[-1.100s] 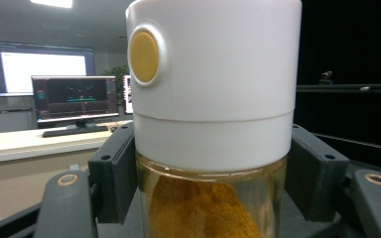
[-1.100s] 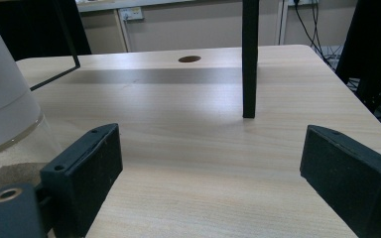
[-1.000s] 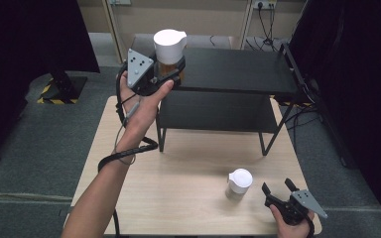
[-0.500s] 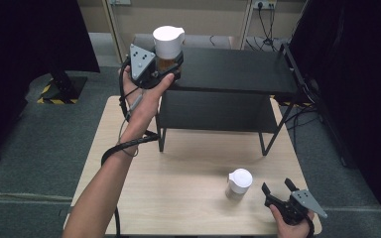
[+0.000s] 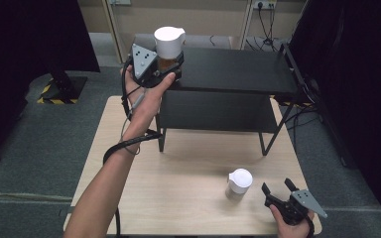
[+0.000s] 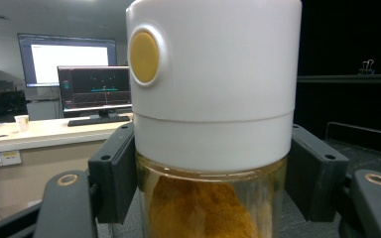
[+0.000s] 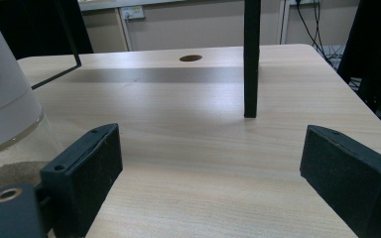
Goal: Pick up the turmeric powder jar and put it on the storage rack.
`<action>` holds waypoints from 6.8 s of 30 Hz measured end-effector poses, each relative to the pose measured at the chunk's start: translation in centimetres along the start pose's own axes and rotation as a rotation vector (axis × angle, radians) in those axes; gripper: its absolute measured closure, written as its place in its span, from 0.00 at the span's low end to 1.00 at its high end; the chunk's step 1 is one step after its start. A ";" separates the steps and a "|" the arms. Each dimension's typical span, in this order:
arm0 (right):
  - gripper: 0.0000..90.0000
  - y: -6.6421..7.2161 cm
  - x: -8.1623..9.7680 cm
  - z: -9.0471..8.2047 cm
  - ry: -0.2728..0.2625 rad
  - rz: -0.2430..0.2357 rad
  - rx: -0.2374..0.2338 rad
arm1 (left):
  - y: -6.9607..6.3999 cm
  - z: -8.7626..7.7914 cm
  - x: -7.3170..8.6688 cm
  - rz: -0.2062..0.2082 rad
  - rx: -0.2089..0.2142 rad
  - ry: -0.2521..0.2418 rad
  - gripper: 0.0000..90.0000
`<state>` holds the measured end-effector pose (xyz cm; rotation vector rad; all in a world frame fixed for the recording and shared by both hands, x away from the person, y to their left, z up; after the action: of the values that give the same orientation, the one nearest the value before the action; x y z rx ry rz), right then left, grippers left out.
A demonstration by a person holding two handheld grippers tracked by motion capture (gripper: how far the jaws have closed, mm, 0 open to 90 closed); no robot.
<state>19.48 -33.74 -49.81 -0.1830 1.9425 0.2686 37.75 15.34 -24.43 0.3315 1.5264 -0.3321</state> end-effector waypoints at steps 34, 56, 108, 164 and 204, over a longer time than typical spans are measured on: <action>0.10 0.1 -0.1 0.0 0.006 -0.009 0.000 | 0.4 0.0 0.3 0.004 -0.004 0.001 0.20; 0.10 0.1 -0.1 0.0 0.008 -0.008 0.001 | -0.1 -3.7 2.0 0.021 0.014 0.015 0.17; 0.10 0.2 0.0 0.0 0.003 -0.008 0.009 | -0.1 -8.2 11.8 0.032 0.053 0.051 0.17; 0.10 0.4 0.0 0.0 0.000 -0.023 0.016 | -0.3 -11.7 23.5 0.063 0.030 0.196 0.16; 0.10 0.4 0.1 -0.1 -0.006 -0.031 0.014 | -1.1 -12.8 27.5 0.027 0.036 0.253 0.16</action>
<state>19.30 -33.40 -49.85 -0.2024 1.9341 0.2351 26.13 19.47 -52.12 0.4350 1.7641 -0.3050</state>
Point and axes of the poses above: each handheld gripper's, and its own axes: z roughly forward along the jaws, x roughly out of its underside, y roughly to its left, the point moved 4 cm from there along z, roughly forward along the jaws, and after that the axes turned 7 degrees about y, right-handed, at the moved point
